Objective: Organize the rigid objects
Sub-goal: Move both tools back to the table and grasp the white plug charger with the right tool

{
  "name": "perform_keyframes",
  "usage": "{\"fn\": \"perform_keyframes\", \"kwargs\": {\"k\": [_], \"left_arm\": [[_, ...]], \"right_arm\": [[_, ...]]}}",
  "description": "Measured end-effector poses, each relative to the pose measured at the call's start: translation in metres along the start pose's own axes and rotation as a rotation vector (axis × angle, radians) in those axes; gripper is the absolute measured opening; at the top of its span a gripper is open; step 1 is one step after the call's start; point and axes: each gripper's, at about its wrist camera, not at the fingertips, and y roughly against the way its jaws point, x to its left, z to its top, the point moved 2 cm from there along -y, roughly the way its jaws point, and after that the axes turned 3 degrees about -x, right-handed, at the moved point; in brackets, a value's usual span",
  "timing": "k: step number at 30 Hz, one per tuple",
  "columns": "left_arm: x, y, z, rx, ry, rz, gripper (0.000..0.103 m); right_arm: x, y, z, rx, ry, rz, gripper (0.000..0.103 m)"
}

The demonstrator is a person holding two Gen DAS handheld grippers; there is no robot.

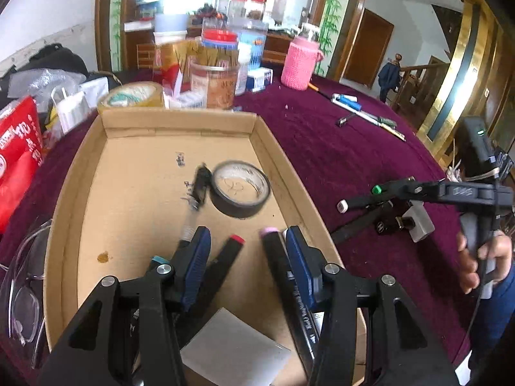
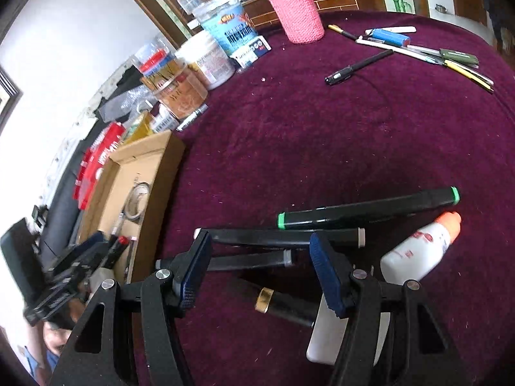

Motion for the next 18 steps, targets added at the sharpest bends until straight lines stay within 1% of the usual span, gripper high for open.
{"fn": "perform_keyframes", "kwargs": {"k": [1, 2, 4, 5, 6, 7, 8, 9, 11, 13, 15, 17, 18], "left_arm": [[-0.002, 0.007, 0.001, -0.028, -0.001, 0.012, 0.047], [-0.005, 0.014, 0.002, -0.05, 0.001, 0.009, 0.047], [-0.012, 0.026, 0.005, -0.077, -0.009, 0.004, 0.047], [-0.018, 0.031, 0.007, -0.086, -0.023, -0.004, 0.047], [-0.024, 0.036, 0.008, -0.091, -0.034, -0.024, 0.047], [-0.028, 0.04, 0.008, -0.09, -0.04, -0.047, 0.047], [-0.033, 0.042, 0.009, -0.083, -0.045, -0.073, 0.047], [-0.04, 0.044, 0.007, -0.07, -0.051, -0.1, 0.047], [-0.053, 0.045, 0.004, -0.053, -0.073, -0.124, 0.047], [-0.068, 0.047, -0.001, -0.048, -0.101, -0.153, 0.047], [-0.084, 0.047, -0.007, -0.035, -0.127, -0.191, 0.047], [-0.103, 0.042, -0.012, -0.009, -0.163, -0.23, 0.047], [-0.112, 0.04, -0.014, 0.003, -0.175, -0.241, 0.047]], "right_arm": [[0.001, 0.0, 0.0, -0.016, 0.007, 0.0, 0.058], [0.002, -0.001, -0.001, -0.008, 0.016, -0.004, 0.058], [0.0, -0.004, -0.009, 0.039, 0.025, -0.005, 0.058], [0.004, -0.002, -0.019, 0.062, 0.07, -0.002, 0.058], [0.004, -0.002, -0.019, 0.062, 0.07, -0.002, 0.058], [0.007, 0.003, -0.033, 0.098, 0.097, 0.004, 0.058], [0.007, 0.003, -0.033, 0.098, 0.097, 0.004, 0.058], [0.009, 0.01, -0.051, 0.148, 0.103, 0.043, 0.058], [0.009, 0.014, -0.056, 0.146, 0.113, 0.047, 0.058], [0.007, 0.025, -0.068, 0.167, 0.133, 0.064, 0.058], [-0.002, 0.044, -0.072, 0.135, 0.117, 0.087, 0.058], [-0.015, 0.06, -0.067, 0.086, 0.093, 0.077, 0.058], [-0.023, 0.069, -0.062, 0.046, 0.081, 0.071, 0.058]]}}
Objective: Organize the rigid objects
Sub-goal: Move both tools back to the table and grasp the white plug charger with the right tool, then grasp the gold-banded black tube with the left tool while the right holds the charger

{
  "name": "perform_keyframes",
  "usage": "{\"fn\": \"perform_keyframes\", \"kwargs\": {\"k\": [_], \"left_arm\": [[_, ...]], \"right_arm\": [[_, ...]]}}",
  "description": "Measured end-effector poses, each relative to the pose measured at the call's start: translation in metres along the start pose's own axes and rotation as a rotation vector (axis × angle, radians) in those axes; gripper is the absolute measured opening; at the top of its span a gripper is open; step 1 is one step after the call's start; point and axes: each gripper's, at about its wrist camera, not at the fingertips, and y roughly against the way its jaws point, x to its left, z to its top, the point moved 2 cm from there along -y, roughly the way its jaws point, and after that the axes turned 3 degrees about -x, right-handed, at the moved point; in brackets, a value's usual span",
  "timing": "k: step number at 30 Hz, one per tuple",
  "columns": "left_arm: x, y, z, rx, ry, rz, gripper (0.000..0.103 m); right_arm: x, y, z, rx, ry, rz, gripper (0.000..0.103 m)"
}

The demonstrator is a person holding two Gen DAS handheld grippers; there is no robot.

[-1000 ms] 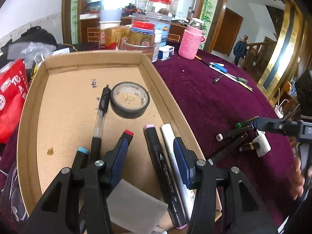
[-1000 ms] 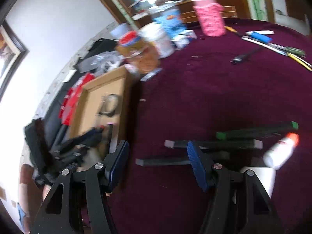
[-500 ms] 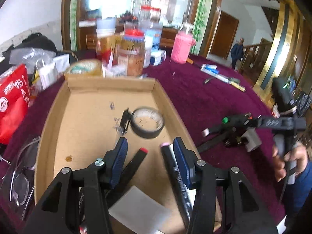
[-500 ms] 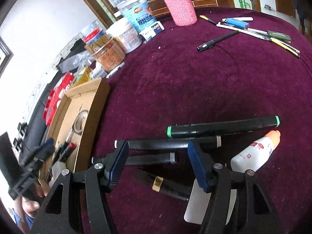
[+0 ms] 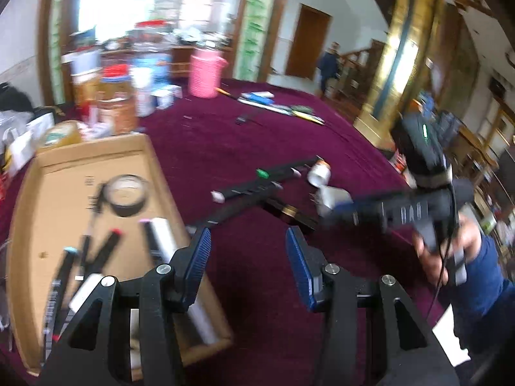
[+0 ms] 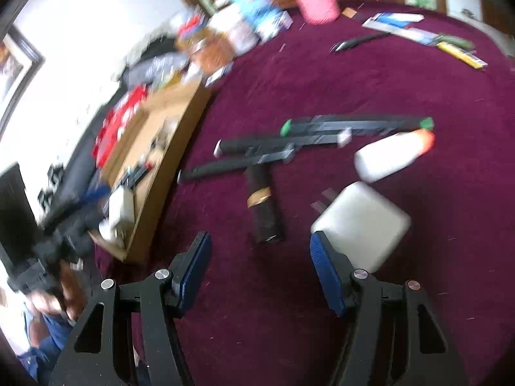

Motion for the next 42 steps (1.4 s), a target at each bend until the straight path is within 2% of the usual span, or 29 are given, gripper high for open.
{"fn": "perform_keyframes", "kwargs": {"k": [3, 7, 11, 15, 17, 19, 20, 21, 23, 28, 30, 32, 34, 42], "left_arm": [[-0.021, -0.018, -0.002, 0.045, -0.02, -0.024, 0.047], [-0.032, -0.039, -0.002, 0.104, 0.02, -0.058, 0.047], [-0.033, -0.061, 0.003, 0.152, 0.091, -0.089, 0.047], [-0.039, -0.077, 0.006, 0.17, 0.129, -0.101, 0.047], [-0.04, -0.082, 0.007, 0.175, 0.138, -0.093, 0.047], [-0.039, -0.085, 0.006, 0.179, 0.143, -0.084, 0.047], [-0.038, -0.086, 0.005, 0.183, 0.145, -0.074, 0.047], [-0.036, -0.086, 0.006, 0.186, 0.147, -0.067, 0.047], [-0.033, -0.089, 0.005, 0.191, 0.153, -0.053, 0.047], [-0.037, -0.106, 0.01, 0.215, 0.141, -0.033, 0.047], [-0.041, -0.113, 0.012, 0.22, 0.132, -0.021, 0.047], [-0.047, -0.12, 0.013, 0.224, 0.109, 0.004, 0.047], [-0.051, -0.126, 0.014, 0.232, 0.095, 0.021, 0.047], [-0.059, -0.145, 0.012, 0.229, 0.007, 0.132, 0.047]], "right_arm": [[-0.024, 0.018, 0.01, -0.085, -0.02, -0.071, 0.058], [-0.039, 0.013, 0.01, -0.081, -0.05, -0.056, 0.058], [-0.052, 0.014, 0.015, -0.139, -0.08, -0.051, 0.059], [-0.057, 0.001, 0.012, -0.085, -0.062, -0.043, 0.059], [-0.055, -0.003, 0.009, -0.044, -0.045, -0.032, 0.06], [-0.043, -0.003, 0.005, -0.013, 0.028, -0.058, 0.06], [-0.026, -0.005, -0.003, 0.015, 0.12, -0.105, 0.06], [-0.026, -0.005, -0.003, 0.015, 0.12, -0.105, 0.06], [-0.016, -0.008, -0.006, -0.006, 0.207, -0.205, 0.06], [-0.026, -0.012, -0.003, -0.03, 0.178, -0.207, 0.059], [-0.029, -0.011, -0.004, -0.04, 0.17, -0.223, 0.045], [-0.033, -0.003, -0.004, -0.044, 0.159, -0.309, 0.044], [-0.038, 0.001, -0.003, -0.058, 0.143, -0.349, 0.044], [-0.049, 0.003, 0.002, -0.058, 0.078, -0.321, 0.044]]}}
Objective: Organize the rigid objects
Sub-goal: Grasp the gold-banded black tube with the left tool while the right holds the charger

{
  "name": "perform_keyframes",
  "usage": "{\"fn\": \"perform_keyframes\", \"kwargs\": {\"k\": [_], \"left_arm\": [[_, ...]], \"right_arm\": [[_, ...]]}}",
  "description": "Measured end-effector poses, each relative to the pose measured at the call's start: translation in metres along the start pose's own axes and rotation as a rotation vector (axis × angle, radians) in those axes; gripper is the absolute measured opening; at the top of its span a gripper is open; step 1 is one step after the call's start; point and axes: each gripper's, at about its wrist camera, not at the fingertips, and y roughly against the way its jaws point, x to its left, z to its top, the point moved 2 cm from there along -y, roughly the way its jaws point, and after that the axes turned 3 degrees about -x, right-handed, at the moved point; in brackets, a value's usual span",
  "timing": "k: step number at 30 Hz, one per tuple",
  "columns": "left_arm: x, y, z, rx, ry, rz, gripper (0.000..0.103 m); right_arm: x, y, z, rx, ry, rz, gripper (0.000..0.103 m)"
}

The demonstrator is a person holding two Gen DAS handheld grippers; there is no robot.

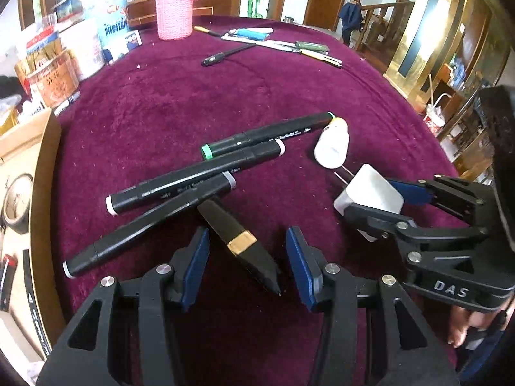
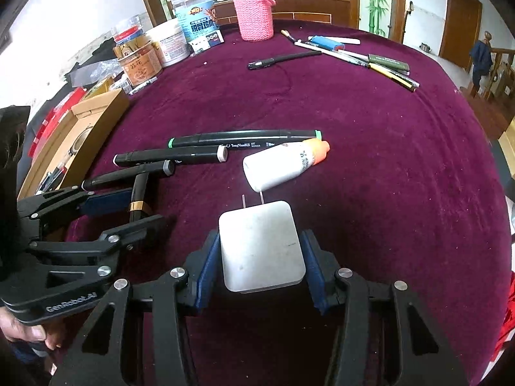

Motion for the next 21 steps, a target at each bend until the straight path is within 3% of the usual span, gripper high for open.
{"fn": "perform_keyframes", "kwargs": {"k": [10, 12, 14, 16, 21], "left_arm": [[-0.01, -0.002, -0.001, -0.044, -0.115, 0.08, 0.049], [-0.014, 0.0, -0.003, -0.056, -0.141, 0.082, 0.042], [-0.017, 0.002, -0.005, -0.062, -0.151, 0.059, 0.021], [-0.017, 0.004, -0.007, -0.065, -0.151, 0.035, 0.015], [-0.007, 0.01, -0.012, -0.051, -0.097, -0.033, 0.015]], "right_arm": [[0.0, 0.0, -0.002, -0.003, 0.007, -0.007, 0.044], [0.001, 0.0, -0.003, -0.005, 0.016, -0.016, 0.044], [0.0, 0.0, -0.003, -0.006, 0.017, -0.018, 0.044], [0.0, 0.0, -0.002, -0.006, 0.017, -0.017, 0.044], [0.0, 0.0, -0.002, -0.009, 0.015, -0.014, 0.043]]}}
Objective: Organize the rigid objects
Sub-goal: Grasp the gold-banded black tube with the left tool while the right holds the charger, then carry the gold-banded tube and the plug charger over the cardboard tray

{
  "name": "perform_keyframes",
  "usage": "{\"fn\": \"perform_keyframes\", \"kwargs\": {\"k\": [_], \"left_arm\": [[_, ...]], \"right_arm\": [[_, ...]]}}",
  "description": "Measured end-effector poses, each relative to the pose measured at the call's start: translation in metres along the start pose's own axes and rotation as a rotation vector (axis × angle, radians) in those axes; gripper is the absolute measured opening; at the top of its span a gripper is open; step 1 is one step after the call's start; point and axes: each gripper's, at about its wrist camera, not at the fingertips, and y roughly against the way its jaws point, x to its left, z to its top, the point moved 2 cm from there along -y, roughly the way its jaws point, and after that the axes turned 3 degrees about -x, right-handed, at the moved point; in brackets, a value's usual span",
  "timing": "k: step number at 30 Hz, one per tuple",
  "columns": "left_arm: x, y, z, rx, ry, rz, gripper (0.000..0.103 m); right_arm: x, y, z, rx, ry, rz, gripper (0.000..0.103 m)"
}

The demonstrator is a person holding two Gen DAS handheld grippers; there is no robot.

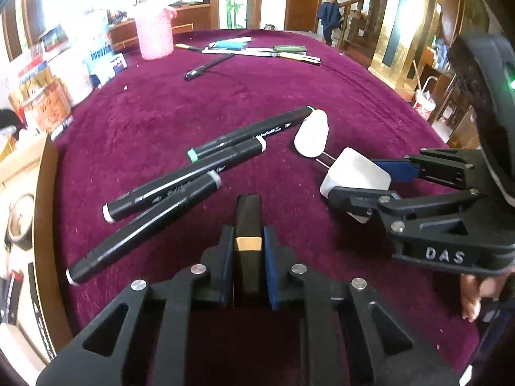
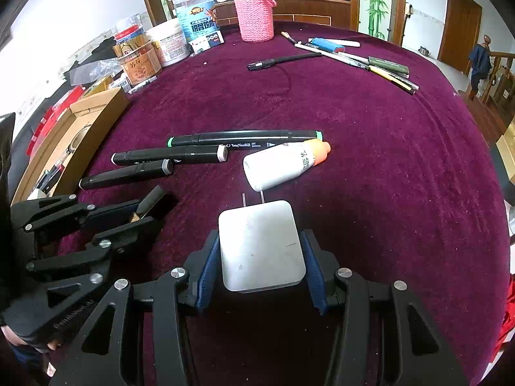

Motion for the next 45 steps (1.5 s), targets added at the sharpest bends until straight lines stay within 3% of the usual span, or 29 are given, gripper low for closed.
{"fn": "perform_keyframes", "kwargs": {"k": [13, 18, 21, 35, 45], "left_arm": [[0.005, 0.0, -0.003, -0.006, 0.003, 0.008, 0.015], [0.009, 0.01, -0.003, -0.033, 0.051, -0.051, 0.015], [0.01, 0.019, -0.002, -0.054, 0.058, -0.05, 0.015], [0.01, 0.015, -0.012, -0.02, 0.047, -0.014, 0.015], [0.014, 0.021, -0.011, -0.04, 0.066, -0.024, 0.015]], "right_arm": [[0.006, 0.001, -0.001, 0.0, 0.033, -0.02, 0.04], [0.009, 0.014, 0.001, -0.051, 0.01, 0.044, 0.039], [0.015, 0.022, 0.002, -0.083, 0.019, 0.084, 0.039], [0.025, 0.001, -0.005, 0.039, 0.075, 0.051, 0.041], [0.02, 0.009, -0.007, -0.005, 0.03, 0.07, 0.04]]}}
